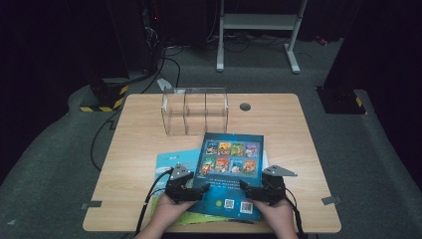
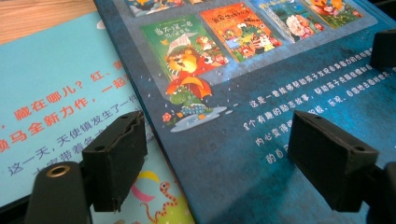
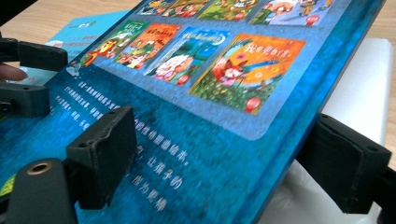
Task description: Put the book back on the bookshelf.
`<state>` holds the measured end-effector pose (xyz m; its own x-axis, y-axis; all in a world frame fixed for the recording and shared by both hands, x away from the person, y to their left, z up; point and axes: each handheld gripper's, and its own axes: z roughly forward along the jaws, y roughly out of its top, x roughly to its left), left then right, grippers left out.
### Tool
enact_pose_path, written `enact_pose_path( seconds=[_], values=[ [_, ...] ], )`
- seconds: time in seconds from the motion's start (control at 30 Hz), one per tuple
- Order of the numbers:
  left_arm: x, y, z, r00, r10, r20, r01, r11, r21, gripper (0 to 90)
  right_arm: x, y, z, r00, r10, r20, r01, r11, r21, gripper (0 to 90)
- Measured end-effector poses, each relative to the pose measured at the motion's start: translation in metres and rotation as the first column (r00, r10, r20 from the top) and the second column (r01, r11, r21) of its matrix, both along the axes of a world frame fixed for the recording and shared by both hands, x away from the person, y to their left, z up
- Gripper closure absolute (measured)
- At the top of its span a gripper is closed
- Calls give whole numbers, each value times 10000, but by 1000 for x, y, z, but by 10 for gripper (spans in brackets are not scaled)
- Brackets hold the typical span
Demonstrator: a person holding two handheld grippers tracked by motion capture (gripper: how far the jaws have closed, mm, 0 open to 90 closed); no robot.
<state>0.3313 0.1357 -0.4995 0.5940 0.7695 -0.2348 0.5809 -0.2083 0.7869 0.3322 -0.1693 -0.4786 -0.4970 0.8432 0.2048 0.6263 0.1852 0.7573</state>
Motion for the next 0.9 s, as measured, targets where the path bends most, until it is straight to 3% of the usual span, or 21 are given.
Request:
enact_pose_path(
  seconds=[0.23,0.47,0.77,0.9],
  values=[
    [0,-3,-1,9998,-196,80,196,9998,-24,168,-3,-2,-1,9994,308,-153,-306,9994,134,139],
    [0,-6,-1,9998,-150,158,149,9999,74,168,3,0,0,9982,381,-456,-376,9992,137,141],
    [-1,-5,-1,9997,-124,194,123,9999,47,173,-1,0,4,9997,-117,-223,119,9998,128,257],
    [-2,-6,-2,9997,-116,221,116,9999,-5,177,-7,-3,6,9999,-88,-82,90,9999,145,288]
  ],
)
